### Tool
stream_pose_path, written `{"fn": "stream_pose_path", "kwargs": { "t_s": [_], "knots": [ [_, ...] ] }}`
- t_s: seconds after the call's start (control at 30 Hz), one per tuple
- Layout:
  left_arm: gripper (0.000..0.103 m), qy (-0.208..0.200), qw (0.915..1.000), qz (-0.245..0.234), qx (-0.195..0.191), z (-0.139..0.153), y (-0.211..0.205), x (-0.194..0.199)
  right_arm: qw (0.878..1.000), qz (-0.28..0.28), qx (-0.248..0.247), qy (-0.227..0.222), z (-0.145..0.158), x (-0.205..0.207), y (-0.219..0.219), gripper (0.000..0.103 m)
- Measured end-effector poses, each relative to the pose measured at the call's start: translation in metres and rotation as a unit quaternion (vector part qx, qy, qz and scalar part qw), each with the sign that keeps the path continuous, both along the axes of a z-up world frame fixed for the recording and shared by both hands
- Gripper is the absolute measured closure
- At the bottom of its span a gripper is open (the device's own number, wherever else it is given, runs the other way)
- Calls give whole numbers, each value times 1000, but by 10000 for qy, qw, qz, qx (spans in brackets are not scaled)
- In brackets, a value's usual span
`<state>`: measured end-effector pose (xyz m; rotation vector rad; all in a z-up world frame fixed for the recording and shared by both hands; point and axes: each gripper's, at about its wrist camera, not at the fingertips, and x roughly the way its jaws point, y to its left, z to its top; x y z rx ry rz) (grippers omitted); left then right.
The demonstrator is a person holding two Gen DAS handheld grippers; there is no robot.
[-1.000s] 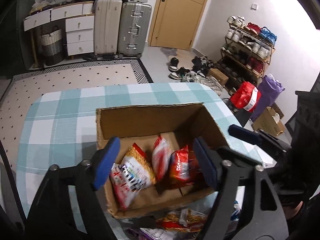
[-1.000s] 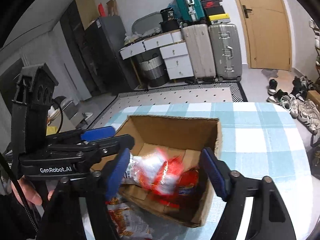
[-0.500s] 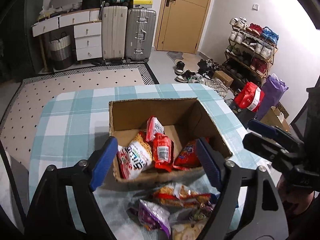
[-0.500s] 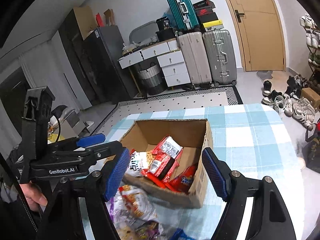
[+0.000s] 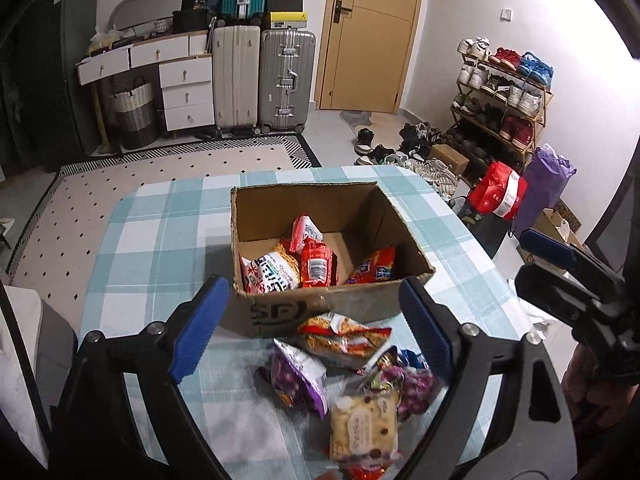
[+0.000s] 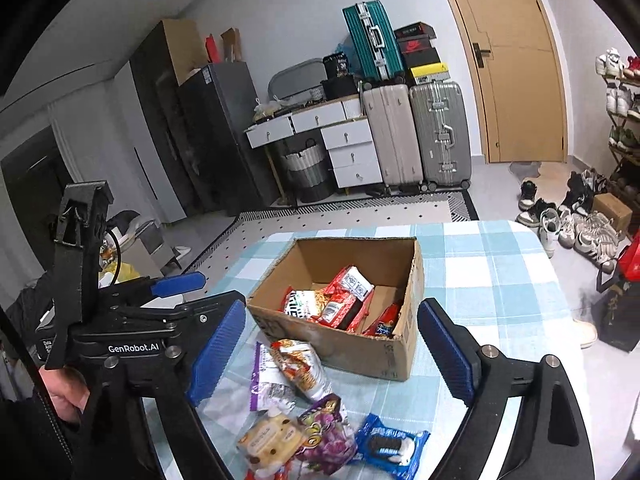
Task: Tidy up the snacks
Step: 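Withdraw both tools from the box back toward the snack pile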
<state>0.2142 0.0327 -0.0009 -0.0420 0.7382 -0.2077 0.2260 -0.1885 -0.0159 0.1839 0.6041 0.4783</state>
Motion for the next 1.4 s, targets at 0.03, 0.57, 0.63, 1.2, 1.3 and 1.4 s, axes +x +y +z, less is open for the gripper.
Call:
{"fn": "stream_pose_path", "kwargs": {
  "t_s": [0.03, 0.57, 0.63, 1.2, 1.3, 1.4],
  "knots": [
    [16, -26, 10000, -3, -1, 2, 0, -6, 10000, 8, 7, -36, 3, -7, 0, 12],
    [1, -283, 9995, 95, -100, 22, -3, -92, 9997, 122, 17, -189, 24, -81, 3, 7],
    [1, -232, 9996, 80, -103, 18, -6, -100, 9997, 113, -23, -206, 22, -90, 3, 7],
    [1, 538, 9984, 69, -133, -72, -17, -128, 9994, 30, -286, -215, -16, -142, -3, 2],
    [1, 647, 9978, 93, -109, -89, -17, -124, 9993, 29, -339, -132, -28, -145, -4, 1],
    [1, 732, 9971, 114, -160, -100, -17, -118, 9991, 14, -417, -77, -39, -147, -4, 1]
  ]
}}
